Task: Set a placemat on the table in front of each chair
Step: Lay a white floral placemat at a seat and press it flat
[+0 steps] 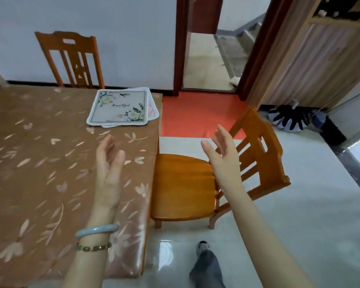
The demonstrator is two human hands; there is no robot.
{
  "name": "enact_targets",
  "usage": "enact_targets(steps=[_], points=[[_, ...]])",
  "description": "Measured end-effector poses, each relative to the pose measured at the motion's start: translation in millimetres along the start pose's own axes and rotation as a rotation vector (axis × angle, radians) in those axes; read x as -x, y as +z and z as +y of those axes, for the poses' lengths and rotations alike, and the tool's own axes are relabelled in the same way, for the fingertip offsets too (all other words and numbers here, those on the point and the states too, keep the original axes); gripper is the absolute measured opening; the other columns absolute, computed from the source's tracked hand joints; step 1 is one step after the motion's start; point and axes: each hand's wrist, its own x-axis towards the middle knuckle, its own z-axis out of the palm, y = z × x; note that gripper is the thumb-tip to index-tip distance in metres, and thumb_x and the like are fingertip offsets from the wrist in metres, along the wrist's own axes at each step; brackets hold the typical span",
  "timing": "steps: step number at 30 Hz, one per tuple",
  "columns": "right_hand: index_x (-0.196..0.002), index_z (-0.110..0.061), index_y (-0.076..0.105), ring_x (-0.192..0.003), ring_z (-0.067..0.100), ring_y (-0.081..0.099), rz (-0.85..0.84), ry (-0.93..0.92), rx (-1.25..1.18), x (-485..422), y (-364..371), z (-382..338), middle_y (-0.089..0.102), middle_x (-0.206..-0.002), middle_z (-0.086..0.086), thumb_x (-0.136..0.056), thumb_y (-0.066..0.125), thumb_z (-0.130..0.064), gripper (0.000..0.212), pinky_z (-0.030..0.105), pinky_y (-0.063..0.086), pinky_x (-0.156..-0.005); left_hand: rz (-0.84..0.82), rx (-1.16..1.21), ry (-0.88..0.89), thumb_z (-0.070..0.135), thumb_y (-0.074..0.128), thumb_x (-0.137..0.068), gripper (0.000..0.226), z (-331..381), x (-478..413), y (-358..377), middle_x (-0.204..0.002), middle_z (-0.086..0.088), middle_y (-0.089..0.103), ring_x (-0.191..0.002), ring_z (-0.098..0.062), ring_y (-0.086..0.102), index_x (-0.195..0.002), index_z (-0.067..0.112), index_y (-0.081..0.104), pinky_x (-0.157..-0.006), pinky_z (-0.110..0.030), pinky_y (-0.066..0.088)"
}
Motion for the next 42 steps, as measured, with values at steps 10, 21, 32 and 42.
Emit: enact_targets(steps=[10, 21, 32, 42], points=[[-0.142, -0.027, 0.039, -0.129, 0.005, 0.045, -0.275, -0.014, -0.092, -162.3, 15.7, 23.2, 0.044, -0.145, -0.006, -0.087, 0.065, -0.039, 0.062, -0.003, 0.040, -0.078, 0.316, -0.107, -0.088, 0.052, 0.049, -0.090, 0.061, -17.5, -52.2, 62.0, -0.144, 0.015, 0.044, -0.128, 0.011, 0.041, -0.145, 0.029, 0.039, -0.092, 0.001, 0.033], [-0.141, -0.022, 0.042, -0.122, -0.002, 0.044, -0.395, 0.069, -0.153, -264.8, 112.1, 52.1, 0.046, -0.136, -0.015, -0.088, 0.065, -0.032, 0.058, -0.005, 0.038, -0.076, 0.377, -0.219, -0.159, 0.034, 0.051, -0.100, 0.046, -62.4, -183.6, 30.1, -0.146, 0.013, 0.040, -0.129, 0.011, 0.039, -0.144, 0.030, 0.038, -0.095, -0.006, 0.033], [-0.140, -0.014, 0.043, -0.129, 0.015, 0.047, -0.388, 0.252, 0.071, -374.4, 262.5, 126.3, 0.050, -0.141, 0.000, -0.090, 0.063, -0.029, 0.055, 0.020, 0.045, -0.097, 0.260, -0.294, -0.370, 0.062, 0.055, -0.082, 0.067, -207.7, -374.0, -41.6, -0.147, 0.020, 0.032, -0.137, -0.005, 0.033, -0.142, 0.035, 0.039, -0.116, -0.042, 0.028], [-0.139, -0.016, 0.041, -0.117, 0.019, 0.055, -0.405, 0.486, 0.306, -408.7, 341.4, 207.6, 0.056, -0.132, 0.002, -0.090, 0.060, -0.037, 0.056, 0.034, 0.048, -0.092, 0.151, -0.544, -0.557, 0.044, 0.062, -0.085, 0.066, -311.1, -448.0, -68.7, -0.141, -0.008, 0.047, -0.132, -0.028, 0.041, -0.141, 0.015, 0.043, -0.111, -0.049, 0.033]])
